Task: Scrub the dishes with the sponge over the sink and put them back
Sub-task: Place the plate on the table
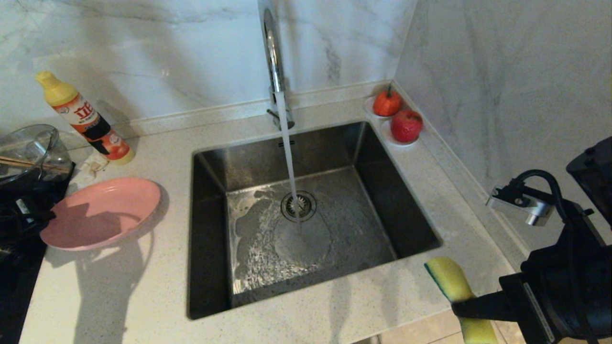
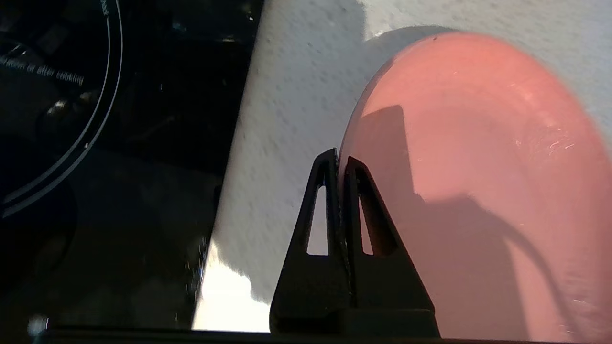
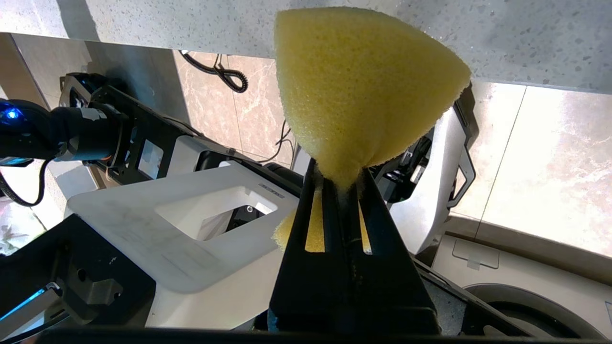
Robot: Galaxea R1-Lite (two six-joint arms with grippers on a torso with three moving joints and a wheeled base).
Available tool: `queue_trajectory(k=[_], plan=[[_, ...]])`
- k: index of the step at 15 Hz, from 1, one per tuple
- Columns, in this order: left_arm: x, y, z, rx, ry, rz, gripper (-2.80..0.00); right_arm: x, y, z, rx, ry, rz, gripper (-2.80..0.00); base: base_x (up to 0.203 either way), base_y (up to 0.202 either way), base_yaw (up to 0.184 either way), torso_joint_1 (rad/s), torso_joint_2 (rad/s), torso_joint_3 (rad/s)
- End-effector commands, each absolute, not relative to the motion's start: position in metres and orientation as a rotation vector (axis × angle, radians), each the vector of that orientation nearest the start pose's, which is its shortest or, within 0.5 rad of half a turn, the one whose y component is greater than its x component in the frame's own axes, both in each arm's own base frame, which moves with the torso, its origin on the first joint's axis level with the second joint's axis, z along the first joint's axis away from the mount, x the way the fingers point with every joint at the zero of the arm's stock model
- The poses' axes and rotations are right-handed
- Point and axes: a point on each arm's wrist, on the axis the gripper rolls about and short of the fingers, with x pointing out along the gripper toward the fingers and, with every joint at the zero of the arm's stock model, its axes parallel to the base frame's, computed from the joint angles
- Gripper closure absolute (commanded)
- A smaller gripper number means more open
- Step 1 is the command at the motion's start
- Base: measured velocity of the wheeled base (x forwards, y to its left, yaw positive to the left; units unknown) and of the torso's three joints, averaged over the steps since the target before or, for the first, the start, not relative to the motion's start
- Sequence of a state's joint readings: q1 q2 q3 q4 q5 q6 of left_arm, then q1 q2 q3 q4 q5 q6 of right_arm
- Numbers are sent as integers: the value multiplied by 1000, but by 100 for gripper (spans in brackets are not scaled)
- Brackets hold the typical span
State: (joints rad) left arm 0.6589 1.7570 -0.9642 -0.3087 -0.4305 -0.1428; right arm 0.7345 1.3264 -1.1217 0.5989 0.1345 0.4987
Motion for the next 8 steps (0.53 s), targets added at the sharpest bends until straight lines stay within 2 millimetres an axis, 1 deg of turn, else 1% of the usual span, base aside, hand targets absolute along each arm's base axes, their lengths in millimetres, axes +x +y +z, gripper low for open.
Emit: queue_trajectory(k=[1,2,4,6,7,8], plan=[[273,203,162,-413,429,263,0,136,127,255,200,978,598,0,0,0,0,0,0,0],[274,207,161,-413,427,271,0,136,127,254,199,981,597,0,0,0,0,0,0,0],[272,210,161,-404,428,277,0,138,129,253,201,985,605,0,0,0,0,0,0,0],[271,212,167,-396,416,283,0,138,130,254,207,976,610,0,0,0,0,0,0,0],[270,212,168,-394,414,283,-280,138,129,253,207,976,610,0,0,0,0,0,0,0],[268,211,170,-392,411,283,-280,137,128,254,208,972,612,0,0,0,0,0,0,0]])
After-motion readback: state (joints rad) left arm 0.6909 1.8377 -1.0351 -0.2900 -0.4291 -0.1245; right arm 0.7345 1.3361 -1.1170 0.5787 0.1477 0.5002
